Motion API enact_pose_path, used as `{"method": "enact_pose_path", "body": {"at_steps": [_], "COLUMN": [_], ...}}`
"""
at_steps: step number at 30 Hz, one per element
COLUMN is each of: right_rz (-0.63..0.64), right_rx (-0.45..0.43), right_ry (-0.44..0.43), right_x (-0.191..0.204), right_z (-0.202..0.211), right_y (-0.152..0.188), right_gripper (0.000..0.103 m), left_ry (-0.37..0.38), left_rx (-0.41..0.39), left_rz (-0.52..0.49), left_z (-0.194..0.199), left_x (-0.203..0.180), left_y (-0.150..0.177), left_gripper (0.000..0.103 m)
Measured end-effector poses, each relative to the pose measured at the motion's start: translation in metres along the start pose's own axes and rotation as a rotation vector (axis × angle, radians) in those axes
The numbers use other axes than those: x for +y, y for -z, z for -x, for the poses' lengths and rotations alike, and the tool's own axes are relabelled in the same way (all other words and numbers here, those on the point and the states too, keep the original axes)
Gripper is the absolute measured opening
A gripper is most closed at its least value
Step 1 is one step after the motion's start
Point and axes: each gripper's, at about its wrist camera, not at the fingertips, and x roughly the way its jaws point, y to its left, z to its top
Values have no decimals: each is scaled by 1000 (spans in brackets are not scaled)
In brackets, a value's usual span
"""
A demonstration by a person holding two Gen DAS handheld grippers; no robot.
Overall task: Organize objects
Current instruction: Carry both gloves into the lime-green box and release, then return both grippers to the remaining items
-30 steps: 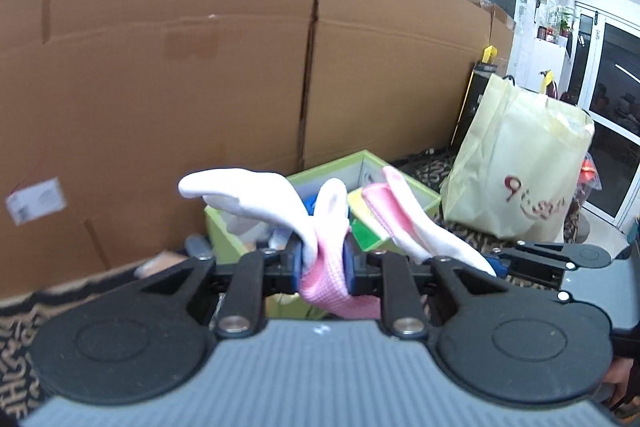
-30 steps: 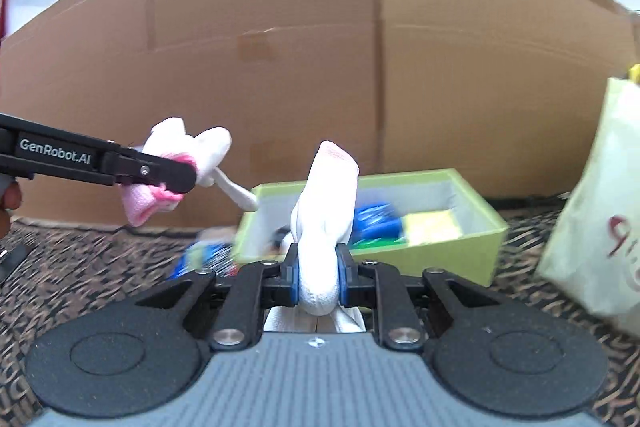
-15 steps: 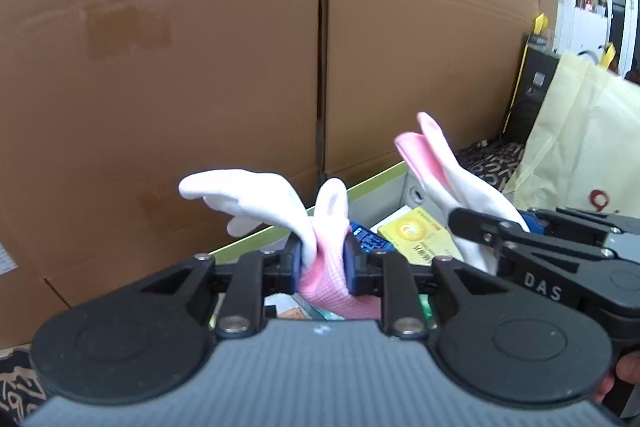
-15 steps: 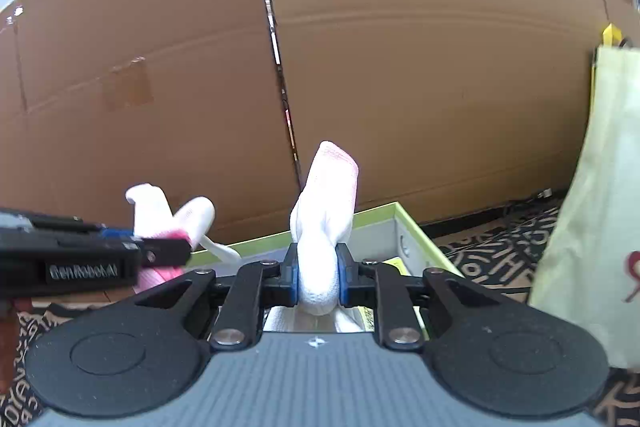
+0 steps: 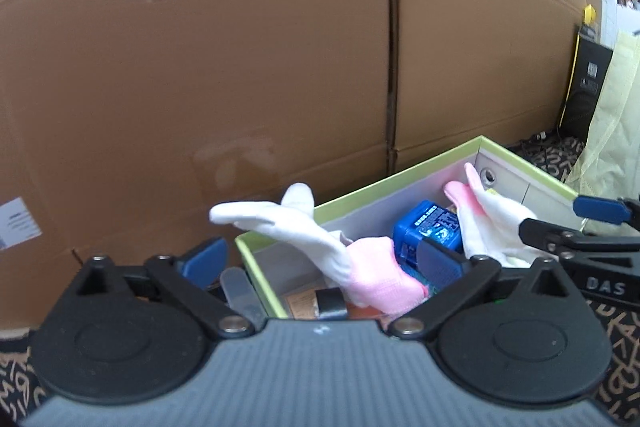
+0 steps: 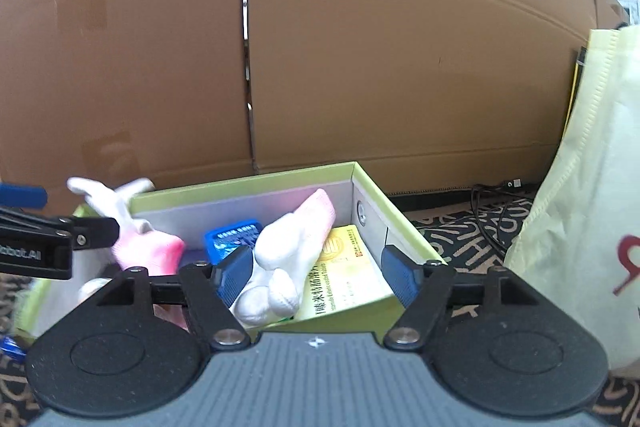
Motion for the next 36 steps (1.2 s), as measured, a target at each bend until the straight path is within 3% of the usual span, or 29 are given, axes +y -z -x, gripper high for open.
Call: {"method": "enact_pose_path", "body": {"at_steps": [3, 13, 22, 32, 36], "right_rz": [-25, 11, 60, 155, 132], "right_rx": [-39, -140, -162, -70, 19], "right_ry": [-18, -69, -171, -303, -375], "right_x": [0, 27, 72, 135, 154], "right_z": [22, 92, 132, 128, 113], "right_y": [-5, -4, 14, 60, 78], "right_gripper": [80, 81, 81, 80, 63], "left_ry": [2, -19, -58, -126, -146], "left_rx": [-14, -58, -40, 22, 73], "left_rz": [21, 79, 101, 229, 292], "left_z": [15, 85, 137, 158, 151], "left_x": [-1, 14, 40, 109, 136], "left_y": [-2, 5, 39, 104, 123], "left_gripper": [103, 103, 103, 103, 103]}}
